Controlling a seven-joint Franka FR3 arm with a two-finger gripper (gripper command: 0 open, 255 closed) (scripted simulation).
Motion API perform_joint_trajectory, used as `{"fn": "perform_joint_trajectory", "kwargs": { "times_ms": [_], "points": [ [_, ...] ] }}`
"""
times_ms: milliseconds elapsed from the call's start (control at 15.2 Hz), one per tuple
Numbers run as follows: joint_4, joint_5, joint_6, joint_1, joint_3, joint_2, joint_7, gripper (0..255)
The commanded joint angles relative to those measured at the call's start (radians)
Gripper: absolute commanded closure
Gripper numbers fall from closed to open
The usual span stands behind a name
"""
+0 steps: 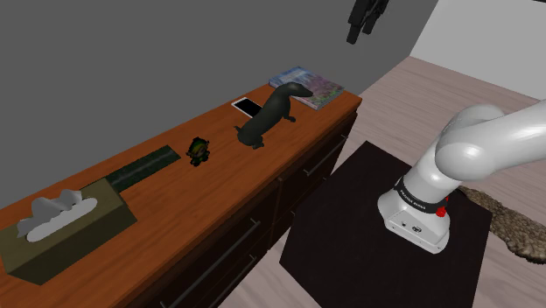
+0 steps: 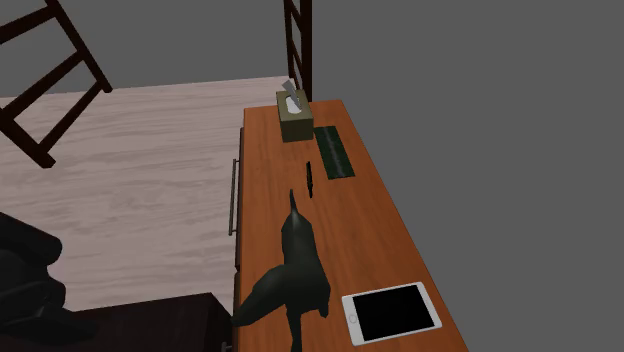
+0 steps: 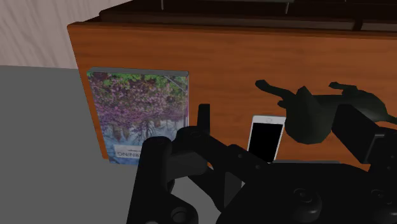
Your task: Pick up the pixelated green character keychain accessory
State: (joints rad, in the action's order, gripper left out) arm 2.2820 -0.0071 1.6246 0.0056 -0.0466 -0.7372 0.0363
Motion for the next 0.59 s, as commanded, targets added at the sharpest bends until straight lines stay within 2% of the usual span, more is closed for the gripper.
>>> {"fn": "perform_joint_trajectory", "kwargs": {
  "times_ms": [0,528],
  "points": [
    [0.000,0.000,0.000,0.000,0.000,0.000,0.000,0],
    [0.151,0.163,0.244,0.049,-0.063,0.054,-0.124,0]
  ]
}}
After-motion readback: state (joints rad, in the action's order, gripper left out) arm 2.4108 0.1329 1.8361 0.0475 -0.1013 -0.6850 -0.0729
